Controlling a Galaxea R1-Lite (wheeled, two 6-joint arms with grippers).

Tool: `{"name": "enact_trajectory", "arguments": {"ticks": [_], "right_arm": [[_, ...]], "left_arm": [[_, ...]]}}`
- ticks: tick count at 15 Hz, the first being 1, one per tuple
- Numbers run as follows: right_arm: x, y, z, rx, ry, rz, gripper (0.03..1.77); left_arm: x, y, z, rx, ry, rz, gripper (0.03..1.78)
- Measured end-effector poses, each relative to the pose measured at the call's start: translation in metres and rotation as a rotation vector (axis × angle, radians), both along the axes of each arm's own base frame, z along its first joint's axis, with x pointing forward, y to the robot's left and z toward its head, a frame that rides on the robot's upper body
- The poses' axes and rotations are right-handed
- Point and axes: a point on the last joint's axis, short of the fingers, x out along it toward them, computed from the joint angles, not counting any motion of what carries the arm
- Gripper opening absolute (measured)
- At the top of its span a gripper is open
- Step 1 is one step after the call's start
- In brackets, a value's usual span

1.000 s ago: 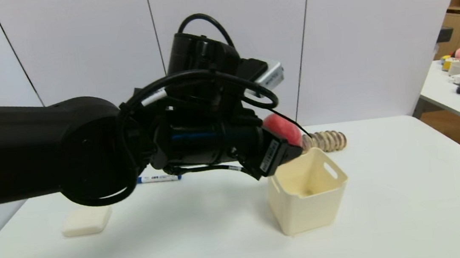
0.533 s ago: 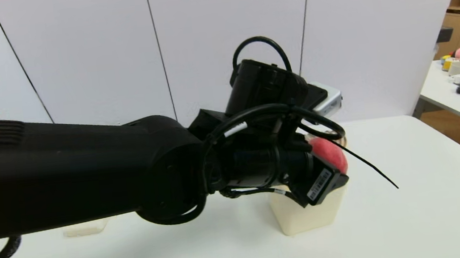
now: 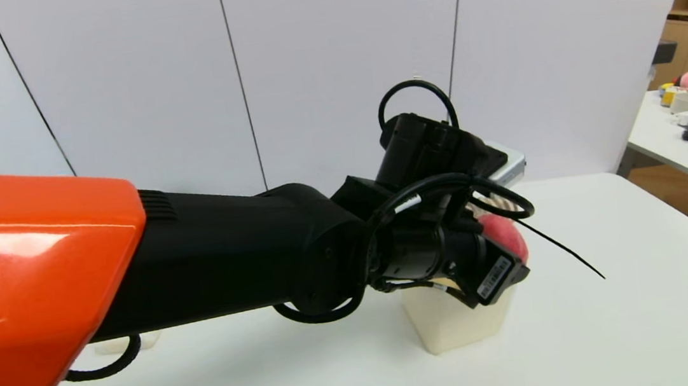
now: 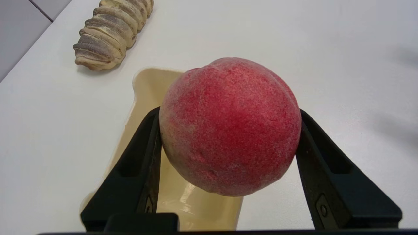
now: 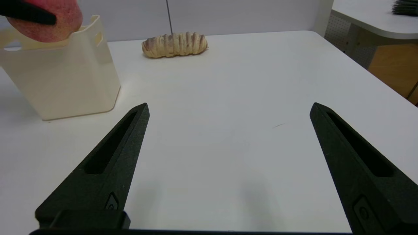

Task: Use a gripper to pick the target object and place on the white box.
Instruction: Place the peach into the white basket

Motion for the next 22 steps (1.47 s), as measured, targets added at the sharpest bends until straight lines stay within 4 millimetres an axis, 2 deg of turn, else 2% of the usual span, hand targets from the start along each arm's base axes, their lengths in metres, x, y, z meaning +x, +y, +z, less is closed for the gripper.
{"name": "enact_trajectory", "arguments": {"ticks": [6, 13, 17, 22], "right_arm": [[0.0, 0.0, 0.0, 0.0, 0.0, 0.0, 1.7], [0.0, 0.0, 0.0, 0.0, 0.0, 0.0, 1.7], [0.0, 0.0, 0.0, 0.0, 0.0, 0.0, 1.7], [0.0, 0.0, 0.0, 0.0, 0.0, 0.0, 1.7]], "left_arm": [[0.02, 0.009, -0.006, 0.033, -0.036, 0.025, 1.18], [0.024, 0.01, -0.013, 0.044, -0.016, 0.038, 1.18], [0.027, 0.012, -0.016, 0.053, -0.01, 0.043, 1.39], [0.027, 0.016, -0.013, 0.059, -0.007, 0.048, 1.54]]}}
